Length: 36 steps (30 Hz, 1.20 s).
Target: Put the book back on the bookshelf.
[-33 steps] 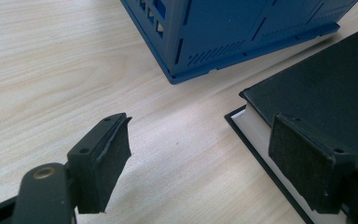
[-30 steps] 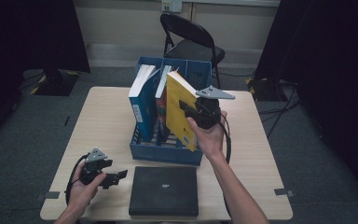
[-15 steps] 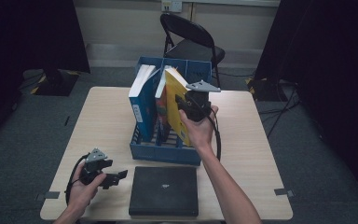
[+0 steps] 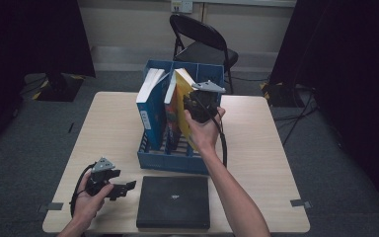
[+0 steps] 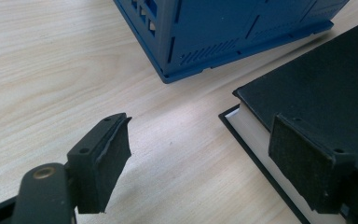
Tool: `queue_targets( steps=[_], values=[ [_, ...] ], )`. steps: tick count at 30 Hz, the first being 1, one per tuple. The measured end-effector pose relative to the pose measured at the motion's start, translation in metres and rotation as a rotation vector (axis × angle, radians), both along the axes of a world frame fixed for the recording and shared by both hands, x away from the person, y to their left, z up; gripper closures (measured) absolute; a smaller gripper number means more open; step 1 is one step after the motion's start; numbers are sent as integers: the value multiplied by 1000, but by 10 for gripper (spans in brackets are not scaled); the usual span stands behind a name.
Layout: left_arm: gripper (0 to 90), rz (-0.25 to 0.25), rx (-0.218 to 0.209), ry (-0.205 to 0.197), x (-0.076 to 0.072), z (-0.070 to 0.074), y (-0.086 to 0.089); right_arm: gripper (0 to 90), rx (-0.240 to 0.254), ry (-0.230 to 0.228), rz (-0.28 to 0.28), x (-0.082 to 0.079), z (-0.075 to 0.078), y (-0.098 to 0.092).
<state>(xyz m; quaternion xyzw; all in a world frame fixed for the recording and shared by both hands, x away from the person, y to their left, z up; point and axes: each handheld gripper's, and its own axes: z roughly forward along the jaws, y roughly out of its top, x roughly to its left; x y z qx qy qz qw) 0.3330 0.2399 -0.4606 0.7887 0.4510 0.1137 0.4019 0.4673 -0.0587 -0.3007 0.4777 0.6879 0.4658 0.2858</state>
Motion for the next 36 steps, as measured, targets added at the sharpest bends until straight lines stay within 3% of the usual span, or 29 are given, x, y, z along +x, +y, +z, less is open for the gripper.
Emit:
queue_targets(
  steps=[7,11,16,19,36],
  values=[
    [203,9,-6,7,1,0,1,756,34,30,-38,12,0,2],
    [203,3,-4,5,1,-1,1,756,29,35,-56,18,-2,7],
    [203,-3,-3,5,1,-1,1,756,9,19,-82,23,-5,16],
    [203,-3,-5,6,1,-1,1,755,20,24,-96,26,-6,17],
    [205,-6,-7,0,1,0,-1,751,26,-5,-98,39,-19,26]
  ],
)
